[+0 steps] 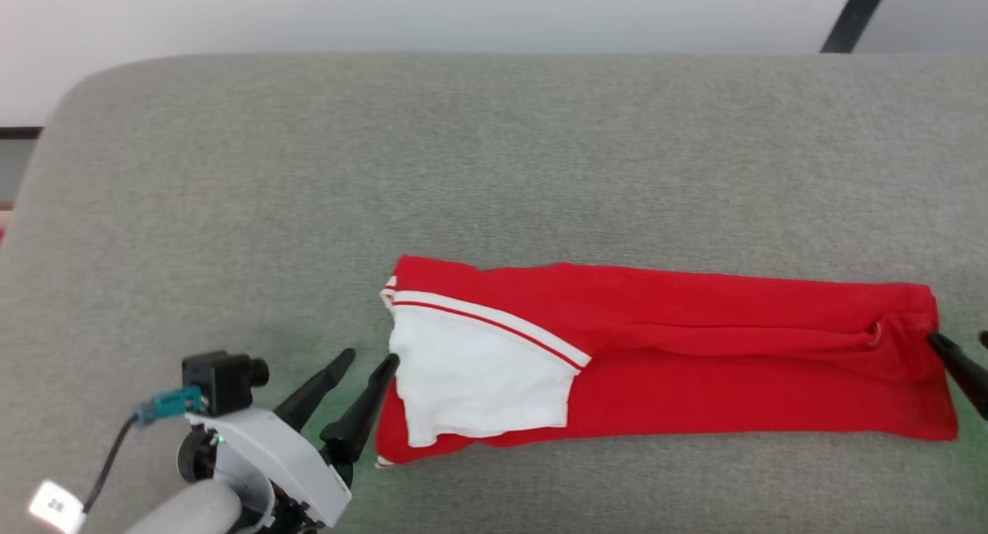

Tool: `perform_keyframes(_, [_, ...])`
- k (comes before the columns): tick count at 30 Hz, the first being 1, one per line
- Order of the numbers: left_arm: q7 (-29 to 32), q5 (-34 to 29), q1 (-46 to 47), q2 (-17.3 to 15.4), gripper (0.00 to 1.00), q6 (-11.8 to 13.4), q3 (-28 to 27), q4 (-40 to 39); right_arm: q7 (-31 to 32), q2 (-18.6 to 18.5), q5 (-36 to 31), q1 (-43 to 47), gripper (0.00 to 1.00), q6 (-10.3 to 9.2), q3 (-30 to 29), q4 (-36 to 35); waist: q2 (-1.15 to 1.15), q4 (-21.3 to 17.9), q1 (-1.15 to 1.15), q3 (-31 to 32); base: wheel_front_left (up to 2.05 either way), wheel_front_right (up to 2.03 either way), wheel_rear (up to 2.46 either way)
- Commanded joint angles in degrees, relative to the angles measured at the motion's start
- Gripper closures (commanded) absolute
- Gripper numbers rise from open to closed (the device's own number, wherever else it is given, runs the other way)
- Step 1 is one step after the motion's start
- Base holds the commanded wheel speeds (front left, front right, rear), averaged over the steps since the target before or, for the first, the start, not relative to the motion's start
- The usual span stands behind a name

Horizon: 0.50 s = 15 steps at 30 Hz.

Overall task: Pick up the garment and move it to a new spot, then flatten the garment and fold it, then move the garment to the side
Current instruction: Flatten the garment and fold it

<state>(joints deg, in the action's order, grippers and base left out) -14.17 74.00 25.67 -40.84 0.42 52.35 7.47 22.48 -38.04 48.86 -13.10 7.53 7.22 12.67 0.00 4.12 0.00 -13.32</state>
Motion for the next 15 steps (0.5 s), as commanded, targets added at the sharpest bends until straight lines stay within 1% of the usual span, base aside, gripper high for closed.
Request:
perform_keyframes(1, [-0.58, -1.20, -1.74, 0.94, 0.00, 1.03, -1.36, 0.69, 0.61, 0.33, -0.34, 1.07, 0.00, -0.09, -1.47, 0.60, 0.00, 1.66, 0.00, 0.81, 0.00, 0.00, 0.00])
perform_keyframes(3, [-0.94, -2.56, -3.24, 2.75, 0.00, 1.81, -3.38, 1.50, 1.55, 0.51, -0.34, 1.87, 0.00, -0.10, -3.08, 1.55, 0.00, 2.66, 0.00, 0.90, 0.00, 0.00, 0.00])
perform_keyframes(5, [-1.03, -5.43, -4.78, 4.95, 0.00, 2.69, -7.68, 1.94, 2.76, 0.40, -0.58, 2.53, 0.00, -0.10, -4.46, 2.35, 0.00, 3.83, 0.00, 0.94, 0.00, 0.00, 0.00])
perform_keyframes(8, [-0.92, -10.58, -8.53, 9.02, 0.00, 3.03, -14.60, 2.08, 4.83, 1.04, -0.42, 3.19, 0.00, -0.10, -5.74, 3.40, 0.00, 5.37, 0.00, 1.17, 0.00, 0.00, 0.00])
perform_keyframes(11, [-0.94, -18.98, -10.78, 11.57, 0.00, 3.50, -19.53, 2.10, 6.66, 1.83, -0.01, 3.00, 0.00, -0.10, -6.81, 4.51, 0.00, 6.59, 0.00, 1.31, 0.00, 0.00, 0.00])
perform_keyframes(15, [-0.94, -30.30, -12.77, 14.49, 0.00, 4.51, -24.47, 1.42, 9.35, 2.33, -1.03, 1.32, 0.00, -0.10, -7.28, 6.33, 0.00, 7.48, 0.00, 1.29, 0.00, 0.00, 0.00])
